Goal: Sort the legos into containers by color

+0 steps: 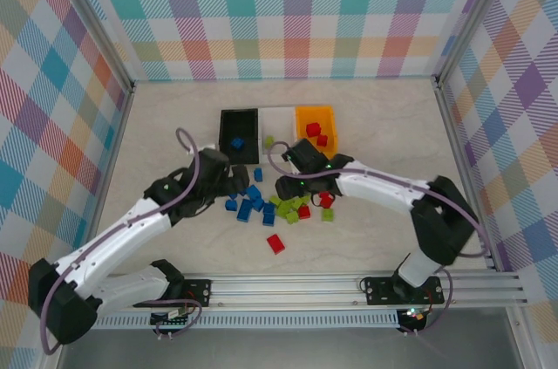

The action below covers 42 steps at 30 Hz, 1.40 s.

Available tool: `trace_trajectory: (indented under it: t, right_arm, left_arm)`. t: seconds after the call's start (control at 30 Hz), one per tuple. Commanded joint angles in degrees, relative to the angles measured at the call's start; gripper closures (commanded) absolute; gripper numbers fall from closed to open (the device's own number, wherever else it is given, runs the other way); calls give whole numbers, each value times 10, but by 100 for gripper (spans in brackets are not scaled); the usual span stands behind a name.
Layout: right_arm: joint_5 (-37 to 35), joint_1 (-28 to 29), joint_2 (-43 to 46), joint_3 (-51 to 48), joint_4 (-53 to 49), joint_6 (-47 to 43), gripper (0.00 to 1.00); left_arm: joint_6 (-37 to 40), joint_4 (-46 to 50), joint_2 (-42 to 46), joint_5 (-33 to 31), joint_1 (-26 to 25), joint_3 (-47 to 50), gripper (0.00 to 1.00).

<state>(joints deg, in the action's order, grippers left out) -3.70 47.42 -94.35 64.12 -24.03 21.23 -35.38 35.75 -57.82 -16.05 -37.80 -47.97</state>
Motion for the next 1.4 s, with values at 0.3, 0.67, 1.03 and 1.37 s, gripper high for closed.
trace_trajectory:
  t: [0.3, 0.67, 1.03, 1.37]
  right_arm:
    - [-6, -13, -136, 92, -16, -52, 39]
    - [7, -8, -152, 75, -10, -44, 42]
    - [29, -4, -155, 73, -7, -49, 49]
    - [14, -2, -136, 64, 4, -46, 63]
  left_arm:
    - [-47, 45, 103, 7, -5, 100, 0]
    - [-47, 36, 88, -4, -4, 111, 0]
    - [-48, 43, 73, -6, -4, 105, 0]
    - [-46, 46, 72, -11, -4, 98, 0]
